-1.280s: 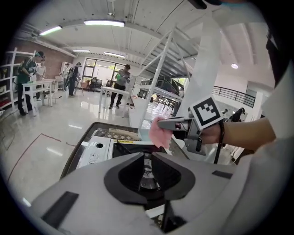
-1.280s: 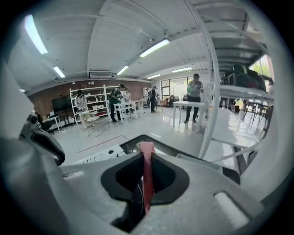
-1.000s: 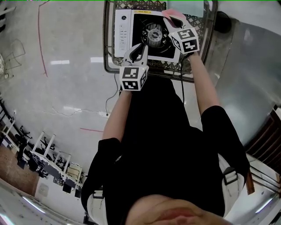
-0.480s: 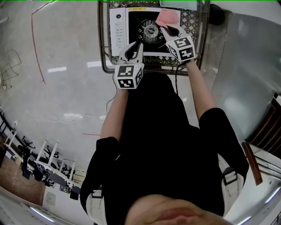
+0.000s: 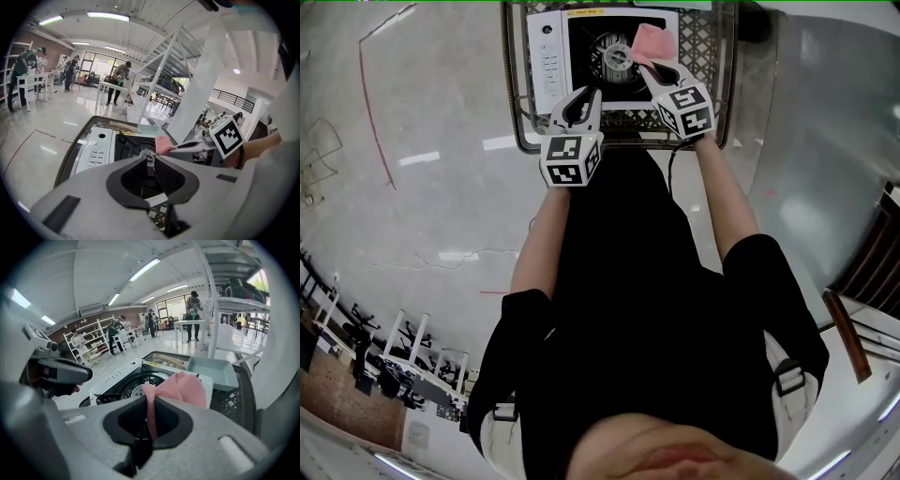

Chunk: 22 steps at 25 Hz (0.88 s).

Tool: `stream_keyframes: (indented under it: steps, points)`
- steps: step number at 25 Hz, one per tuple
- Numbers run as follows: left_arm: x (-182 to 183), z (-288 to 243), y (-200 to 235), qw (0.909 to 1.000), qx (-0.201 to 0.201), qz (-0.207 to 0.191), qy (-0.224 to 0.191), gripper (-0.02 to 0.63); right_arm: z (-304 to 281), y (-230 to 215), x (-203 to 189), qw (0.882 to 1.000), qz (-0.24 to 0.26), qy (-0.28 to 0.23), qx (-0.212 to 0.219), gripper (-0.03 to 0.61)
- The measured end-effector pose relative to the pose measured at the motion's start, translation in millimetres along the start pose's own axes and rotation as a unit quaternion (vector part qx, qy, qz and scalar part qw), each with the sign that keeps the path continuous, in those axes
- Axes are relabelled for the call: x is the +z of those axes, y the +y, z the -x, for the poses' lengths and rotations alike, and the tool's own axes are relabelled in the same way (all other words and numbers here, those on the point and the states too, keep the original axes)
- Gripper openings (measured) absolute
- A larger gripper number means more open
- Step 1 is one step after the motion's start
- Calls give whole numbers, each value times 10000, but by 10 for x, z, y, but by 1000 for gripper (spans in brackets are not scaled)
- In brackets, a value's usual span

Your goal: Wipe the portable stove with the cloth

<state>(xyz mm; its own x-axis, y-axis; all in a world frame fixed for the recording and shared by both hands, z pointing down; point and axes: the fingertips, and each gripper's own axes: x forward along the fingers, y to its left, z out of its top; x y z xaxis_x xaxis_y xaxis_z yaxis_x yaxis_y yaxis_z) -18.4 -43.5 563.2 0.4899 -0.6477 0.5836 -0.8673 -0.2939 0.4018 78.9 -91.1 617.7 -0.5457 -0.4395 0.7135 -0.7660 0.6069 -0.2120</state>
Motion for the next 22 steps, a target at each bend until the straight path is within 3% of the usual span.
stream_keyframes:
  steps: [22]
  points:
    - [-324,418,76,9993,-330,-187,65,46,209,711,-533,9995,-214,156,-196,31]
